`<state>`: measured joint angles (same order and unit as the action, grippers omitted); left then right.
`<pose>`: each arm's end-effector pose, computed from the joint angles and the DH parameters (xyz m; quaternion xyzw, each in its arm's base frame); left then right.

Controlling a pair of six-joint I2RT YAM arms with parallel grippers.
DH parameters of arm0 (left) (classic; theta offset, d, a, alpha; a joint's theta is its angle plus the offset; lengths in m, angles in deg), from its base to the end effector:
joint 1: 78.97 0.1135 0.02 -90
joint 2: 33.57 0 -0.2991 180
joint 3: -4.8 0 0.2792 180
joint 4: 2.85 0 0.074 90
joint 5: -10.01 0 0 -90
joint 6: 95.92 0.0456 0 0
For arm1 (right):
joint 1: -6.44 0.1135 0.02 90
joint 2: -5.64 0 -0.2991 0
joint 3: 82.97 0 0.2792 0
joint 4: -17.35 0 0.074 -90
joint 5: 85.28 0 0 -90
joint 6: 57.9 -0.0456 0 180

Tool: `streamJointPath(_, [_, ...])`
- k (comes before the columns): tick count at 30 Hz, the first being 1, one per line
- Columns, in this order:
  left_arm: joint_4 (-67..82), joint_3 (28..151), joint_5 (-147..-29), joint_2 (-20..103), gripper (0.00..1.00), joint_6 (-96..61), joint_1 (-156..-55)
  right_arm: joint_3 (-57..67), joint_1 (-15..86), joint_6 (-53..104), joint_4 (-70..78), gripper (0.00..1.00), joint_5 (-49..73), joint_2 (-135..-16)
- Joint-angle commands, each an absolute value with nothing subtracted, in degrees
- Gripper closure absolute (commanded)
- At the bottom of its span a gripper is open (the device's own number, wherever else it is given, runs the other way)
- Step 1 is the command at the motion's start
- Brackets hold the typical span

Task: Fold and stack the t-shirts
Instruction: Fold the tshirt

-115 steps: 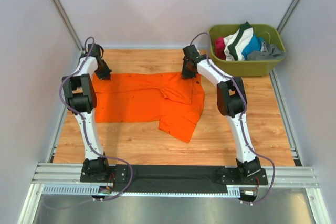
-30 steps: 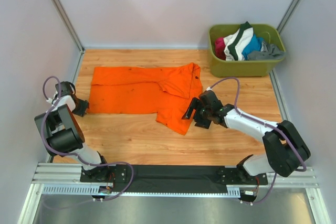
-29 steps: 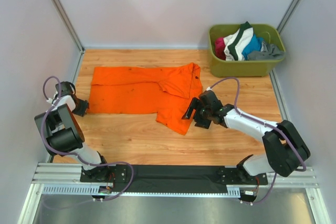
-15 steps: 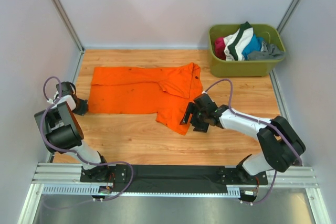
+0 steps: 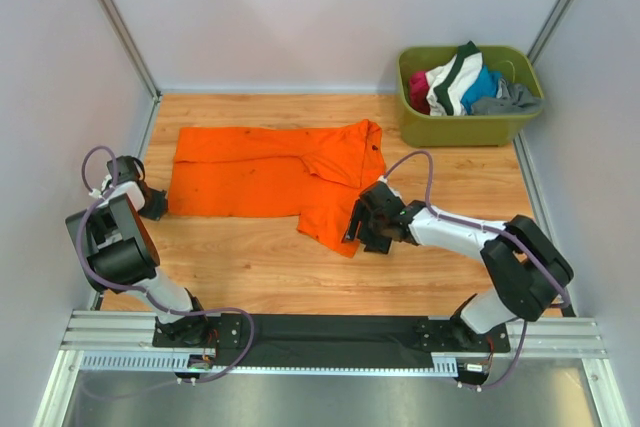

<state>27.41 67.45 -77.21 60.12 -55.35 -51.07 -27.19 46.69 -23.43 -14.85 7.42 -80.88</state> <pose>0.2958 0.1591 0.1632 -0.6098 0.7525 -0.0232 0.2478 0.2247 0.1930 0.1629 0.1238 0.9641 0.1889 0.1398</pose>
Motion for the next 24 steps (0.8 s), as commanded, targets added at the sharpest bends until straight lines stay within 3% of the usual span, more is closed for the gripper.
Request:
streamJointPath(1, [28.5,66.3,-74.4,58.6,1.0,-56.0,-50.7,-23.9,49.9,-24.4,-17.1,0.33,2.5,-82.9])
streamJointPath(5, [29.2,66.1,-73.3,57.9,1.0,-56.5,-50.7,-21.7,52.8,-24.6,-22.6,0.33,-0.8,-83.8])
streamJointPath(15, [29.4,65.5,-72.5,57.5,1.0,-56.9,-50.7,-19.7,54.6,-24.3,-23.3,0.49,-2.0,-88.7])
streamJointPath(20, [29.5,65.7,-72.0,57.7,1.0,-56.8,-50.7,-17.9,54.8,-23.3,-23.3,0.58,-0.9,-90.9])
streamJointPath(24, [29.8,66.0,-71.6,57.7,1.0,-56.7,-50.7,-17.4,54.8,-22.9,-24.4,0.74,-0.6,-91.6])
